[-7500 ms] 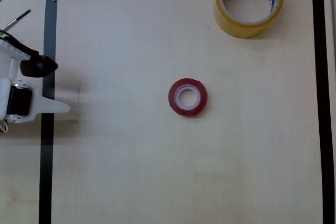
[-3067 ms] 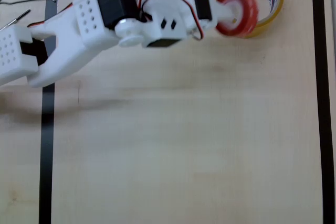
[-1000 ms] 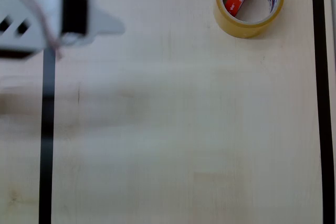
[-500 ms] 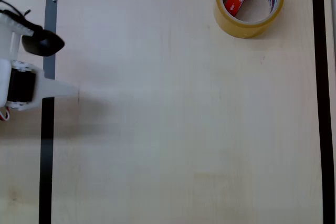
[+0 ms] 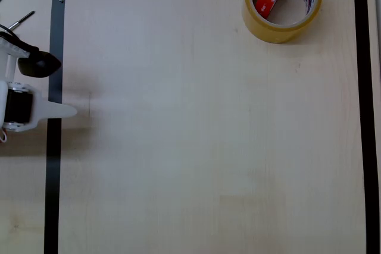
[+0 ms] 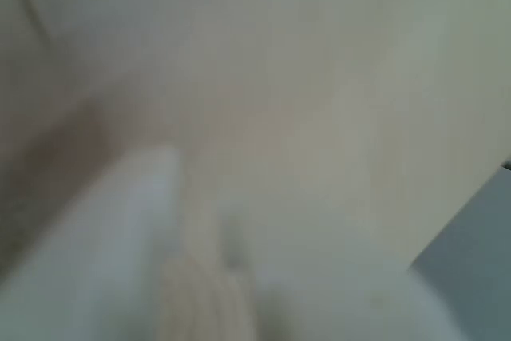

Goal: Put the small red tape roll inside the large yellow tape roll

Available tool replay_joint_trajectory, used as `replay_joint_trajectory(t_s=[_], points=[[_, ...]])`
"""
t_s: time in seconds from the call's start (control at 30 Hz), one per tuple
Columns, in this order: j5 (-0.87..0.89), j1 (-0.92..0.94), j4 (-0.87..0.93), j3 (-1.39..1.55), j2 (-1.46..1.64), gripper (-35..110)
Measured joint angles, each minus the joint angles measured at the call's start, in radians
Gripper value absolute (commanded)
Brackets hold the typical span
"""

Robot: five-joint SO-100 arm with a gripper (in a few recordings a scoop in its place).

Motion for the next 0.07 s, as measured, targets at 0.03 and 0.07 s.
replay_joint_trajectory(t_s=[0.03,0.07], points=[[0.000,-0.002,0.000,0.008,-0.009,0],[0.000,-0.002,0.000,0.011,-0.006,0]])
